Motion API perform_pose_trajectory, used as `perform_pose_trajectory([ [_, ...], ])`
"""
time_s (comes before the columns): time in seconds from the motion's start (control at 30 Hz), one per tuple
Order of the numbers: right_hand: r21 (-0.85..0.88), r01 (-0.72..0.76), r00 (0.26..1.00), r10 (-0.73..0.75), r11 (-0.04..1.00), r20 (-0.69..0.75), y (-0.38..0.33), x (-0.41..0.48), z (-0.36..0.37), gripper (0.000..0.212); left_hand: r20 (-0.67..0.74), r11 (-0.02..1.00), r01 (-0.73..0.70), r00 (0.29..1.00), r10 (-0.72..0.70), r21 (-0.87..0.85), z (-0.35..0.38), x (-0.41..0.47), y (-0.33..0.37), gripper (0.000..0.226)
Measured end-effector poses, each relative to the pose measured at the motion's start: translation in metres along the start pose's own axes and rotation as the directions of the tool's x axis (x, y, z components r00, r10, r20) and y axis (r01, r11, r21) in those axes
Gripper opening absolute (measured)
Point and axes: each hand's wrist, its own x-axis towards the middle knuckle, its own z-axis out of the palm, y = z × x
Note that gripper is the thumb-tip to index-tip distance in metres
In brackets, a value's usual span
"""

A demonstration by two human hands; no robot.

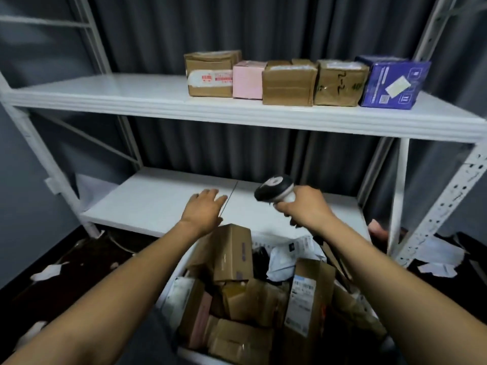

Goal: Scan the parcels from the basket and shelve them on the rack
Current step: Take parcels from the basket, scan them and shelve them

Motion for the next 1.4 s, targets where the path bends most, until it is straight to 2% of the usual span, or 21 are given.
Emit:
perform_pose_trajectory([
  [0.2,-0.083,-0.111,0.990,0.117,0.990,0.077,0.038,-0.006,0.045,0.021,0.175,0.995,0.060,0.984,-0.046,-0.075,0.070,-0.007,0.011,0.061],
  [0.3,-0.106,-0.160,0.980,0.171,0.981,0.104,0.050,0.001,0.059,0.019,0.217,0.985,0.099,0.974,-0.066,-0.144,0.091,0.003,0.018,0.060],
  [0.47,-0.157,-0.171,0.971,0.193,0.973,0.140,0.071,0.015,0.079,0.017,0.299,0.914,0.253,0.941,-0.157,-0.316,0.128,0.026,0.026,0.072],
  [0.6,-0.141,-0.194,0.963,0.216,0.971,0.161,0.084,0.023,0.089,0.024,0.399,0.784,0.393,0.894,-0.204,-0.480,0.160,0.037,0.030,0.091],
  [0.7,-0.112,-0.221,0.957,0.237,0.969,0.168,0.092,0.025,0.094,0.035,0.397,0.701,0.441,0.886,-0.240,-0.561,0.171,0.038,0.034,0.103],
  [0.87,-0.095,-0.217,0.958,0.231,0.972,0.173,0.091,0.018,0.094,0.021,0.400,0.597,0.497,0.866,-0.299,-0.630,0.160,0.025,0.049,0.114],
  [0.97,-0.077,-0.197,0.969,0.206,0.977,0.137,0.090,0.012,0.086,0.025,0.362,0.451,0.475,0.877,-0.317,-0.756,0.148,0.012,0.058,0.116],
  [1.03,-0.029,-0.222,0.970,0.224,0.975,0.093,0.090,0.006,0.079,0.028,0.307,0.403,0.426,0.893,-0.328,-0.810,0.138,-0.002,0.062,0.117],
  [1.17,0.180,-0.287,0.956,0.293,0.941,-0.007,0.094,-0.005,0.062,0.020,0.208,0.344,0.334,0.912,-0.353,-0.877,0.104,-0.034,0.066,0.112],
  [1.27,0.343,-0.287,0.945,0.323,0.894,-0.052,0.095,-0.013,0.051,0.015,0.178,0.133,0.240,0.914,-0.364,-0.962,0.070,-0.054,0.068,0.113],
  [1.33,0.507,-0.286,0.931,0.361,0.813,-0.053,0.092,-0.019,0.043,0.018,0.179,-0.024,0.181,0.927,-0.330,-0.983,0.047,-0.067,0.074,0.109],
  [1.4,0.644,-0.277,0.920,0.390,0.713,-0.036,0.088,-0.025,0.036,0.024,0.160,-0.108,0.135,0.949,-0.273,-0.985,0.027,-0.077,0.084,0.104],
])
